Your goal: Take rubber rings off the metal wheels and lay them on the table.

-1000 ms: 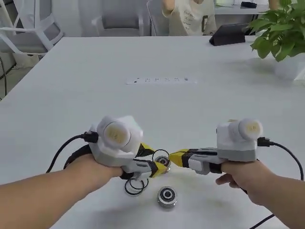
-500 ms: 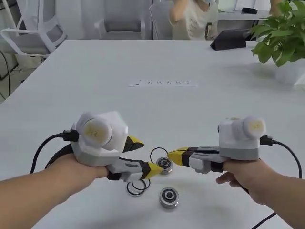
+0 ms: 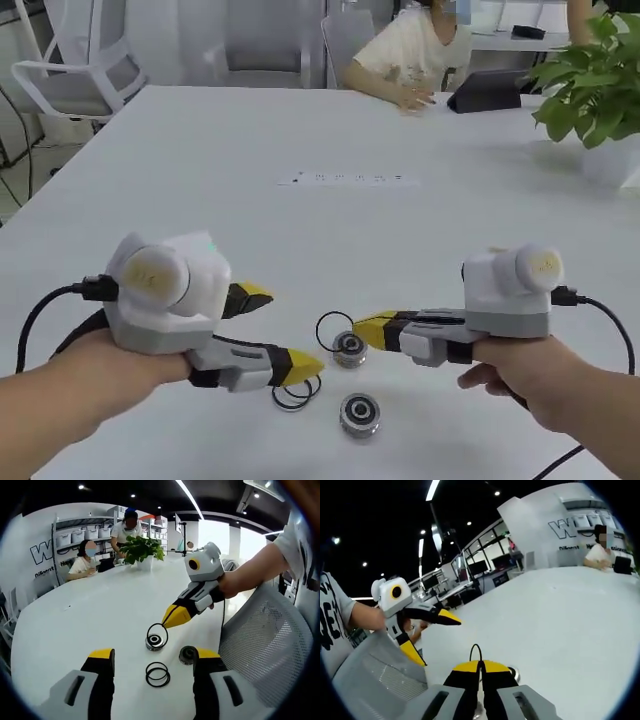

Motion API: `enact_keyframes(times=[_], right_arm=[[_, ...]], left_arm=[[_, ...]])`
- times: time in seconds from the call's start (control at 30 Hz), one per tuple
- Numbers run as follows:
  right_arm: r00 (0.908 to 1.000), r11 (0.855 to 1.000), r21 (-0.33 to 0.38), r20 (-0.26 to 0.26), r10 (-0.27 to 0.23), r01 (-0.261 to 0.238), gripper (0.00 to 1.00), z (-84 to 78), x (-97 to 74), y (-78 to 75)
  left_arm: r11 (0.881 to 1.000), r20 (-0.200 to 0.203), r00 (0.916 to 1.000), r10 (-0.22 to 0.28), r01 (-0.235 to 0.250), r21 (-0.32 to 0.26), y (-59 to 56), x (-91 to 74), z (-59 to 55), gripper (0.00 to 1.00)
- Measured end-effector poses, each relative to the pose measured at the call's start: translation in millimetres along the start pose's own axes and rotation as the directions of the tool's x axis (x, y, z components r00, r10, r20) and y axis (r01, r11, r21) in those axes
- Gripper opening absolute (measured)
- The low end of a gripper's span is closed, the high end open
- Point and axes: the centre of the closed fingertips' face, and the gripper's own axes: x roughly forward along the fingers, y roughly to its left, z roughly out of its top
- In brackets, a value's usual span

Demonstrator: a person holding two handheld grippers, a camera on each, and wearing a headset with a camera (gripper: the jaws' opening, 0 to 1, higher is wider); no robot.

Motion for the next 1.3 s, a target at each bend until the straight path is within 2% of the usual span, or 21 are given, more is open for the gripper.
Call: enact_keyframes(times=[0.23,0.77,0.97,1.2,1.3], right_arm=[[0.9997,1.000,-0.006,-0.011,0.020,-0.020,0.00,1.0,3.2,8.0],[0.9953,0.997,-0.016,-0.063,0.074,-0.075,0.00,-4.6,18.6,26.6],[0.9895,0.995,-0.002,-0.107,0.097,-0.098,0.00,-14.3,25.6,31.2],[0.9810,0.995,0.014,-0.165,0.102,-0.101,0.00,-27.9,33.6,29.5],[0.9746,0.994,0.021,-0.196,0.107,-0.105,0.00,-34.2,36.4,29.2]], left_arm=[[1.000,0.025,0.9996,0.013,-0.013,-0.017,-1.0,-18.7,-0.5,0.65],[0.999,0.028,0.9984,0.050,-0.049,-0.015,4.5,-48.8,-8.2,0.76],[0.998,0.041,0.9970,0.065,-0.065,-0.005,3.1,-59.6,-4.9,0.78],[0.997,0.042,0.9960,0.079,-0.079,-0.010,3.5,-65.2,-8.0,0.80],[0.996,0.039,0.9954,0.087,-0.087,-0.004,4.4,-67.6,-9.0,0.80]])
